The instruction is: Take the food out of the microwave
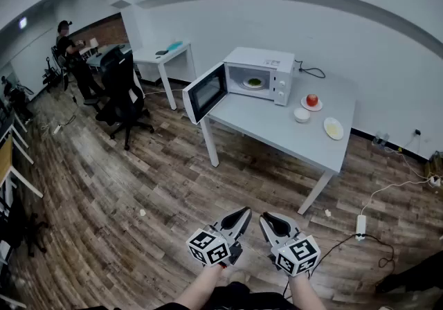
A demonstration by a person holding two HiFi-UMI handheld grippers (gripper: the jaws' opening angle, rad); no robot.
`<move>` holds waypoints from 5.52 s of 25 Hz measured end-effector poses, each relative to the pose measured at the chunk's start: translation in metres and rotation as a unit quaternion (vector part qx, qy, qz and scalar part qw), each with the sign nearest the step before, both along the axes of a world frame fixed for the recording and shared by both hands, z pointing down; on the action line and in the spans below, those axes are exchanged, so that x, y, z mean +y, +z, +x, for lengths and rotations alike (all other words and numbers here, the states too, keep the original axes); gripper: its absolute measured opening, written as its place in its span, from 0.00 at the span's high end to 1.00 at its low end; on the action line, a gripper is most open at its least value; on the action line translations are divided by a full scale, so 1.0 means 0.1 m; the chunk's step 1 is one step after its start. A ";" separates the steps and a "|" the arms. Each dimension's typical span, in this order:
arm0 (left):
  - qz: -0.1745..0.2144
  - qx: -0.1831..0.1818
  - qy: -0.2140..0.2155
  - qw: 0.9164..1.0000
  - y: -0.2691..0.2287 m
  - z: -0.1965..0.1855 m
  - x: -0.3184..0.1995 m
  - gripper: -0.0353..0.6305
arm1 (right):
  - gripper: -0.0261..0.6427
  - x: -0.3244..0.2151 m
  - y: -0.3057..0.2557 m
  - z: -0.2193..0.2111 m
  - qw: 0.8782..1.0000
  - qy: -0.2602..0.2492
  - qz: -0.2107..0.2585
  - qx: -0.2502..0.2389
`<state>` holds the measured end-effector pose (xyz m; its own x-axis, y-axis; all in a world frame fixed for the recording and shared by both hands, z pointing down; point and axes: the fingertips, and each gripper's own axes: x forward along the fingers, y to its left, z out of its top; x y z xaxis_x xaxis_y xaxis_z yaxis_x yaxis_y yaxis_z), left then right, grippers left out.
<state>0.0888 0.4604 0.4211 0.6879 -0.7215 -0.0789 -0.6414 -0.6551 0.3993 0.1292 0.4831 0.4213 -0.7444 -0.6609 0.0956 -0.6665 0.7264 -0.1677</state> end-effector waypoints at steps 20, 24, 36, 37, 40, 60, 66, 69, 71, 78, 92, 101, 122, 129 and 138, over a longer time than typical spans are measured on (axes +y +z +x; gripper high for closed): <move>0.009 0.004 0.026 1.000 0.00 -0.44 -0.75 0.93 | 0.87 -0.81 0.07 -0.49 0.999 0.051 -0.005 -0.003; 0.017 0.002 0.019 1.000 0.02 -0.56 -0.83 0.93 | 0.87 -0.88 0.10 -0.58 0.998 0.058 0.001 0.008; 0.032 -0.011 -0.036 0.999 0.11 -0.83 -1.20 0.93 | 0.87 -1.33 0.25 -0.74 0.999 0.042 -0.002 0.028; 0.035 -0.016 -0.041 0.998 0.10 -0.87 -1.26 0.93 | 0.87 -1.40 0.25 -0.79 0.999 0.036 -0.001 0.028; 0.039 -0.029 -0.056 0.997 0.10 -1.01 -1.49 0.93 | 0.87 -1.62 0.26 -0.96 0.999 0.019 0.003 0.027; 0.027 -0.013 -0.079 0.996 0.07 -1.05 -3.39 0.93 | 0.87 -3.56 0.30 -1.02 0.999 -0.005 -0.014 0.036; 0.018 -0.022 -0.076 0.997 0.16 -0.92 -3.78 0.93 | 0.87 -3.93 0.37 -0.86 0.999 0.005 -0.018 0.027; 0.021 -0.028 -0.071 0.997 0.15 -0.83 -3.94 0.93 | 0.87 -4.13 0.38 -0.76 1.000 0.014 -0.021 0.018; 0.021 -0.032 -0.071 0.997 0.16 -0.80 -4.02 0.93 | 0.87 -4.23 0.39 -0.72 1.000 0.016 -0.023 0.014; 0.003 -0.036 -0.079 0.996 0.27 -0.82 -4.15 0.93 | 0.87 -4.35 0.46 -0.75 0.999 0.011 -0.038 0.012; -0.010 -0.034 -0.048 0.998 0.38 -0.93 -4.95 0.93 | 0.87 -5.09 0.62 -0.92 0.998 0.030 -0.058 0.027; -0.009 -0.045 -0.011 0.999 0.39 -0.98 -5.66 0.93 | 0.87 -5.77 0.64 -1.08 0.996 0.051 -0.062 0.028; -0.027 -0.047 0.069 0.996 0.66 -1.10 -6.63 0.93 | 0.87 -6.82 0.85 -1.28 0.988 0.131 -0.068 0.036; -0.029 -0.044 0.084 0.995 0.71 -1.03 -6.76 0.93 | 0.87 -7.00 0.85 -1.23 0.987 0.141 -0.065 0.047; -0.023 -0.059 0.066 0.996 0.75 -1.06 -7.11 0.93 | 0.87 -7.45 0.86 -1.29 0.988 0.116 -0.037 0.090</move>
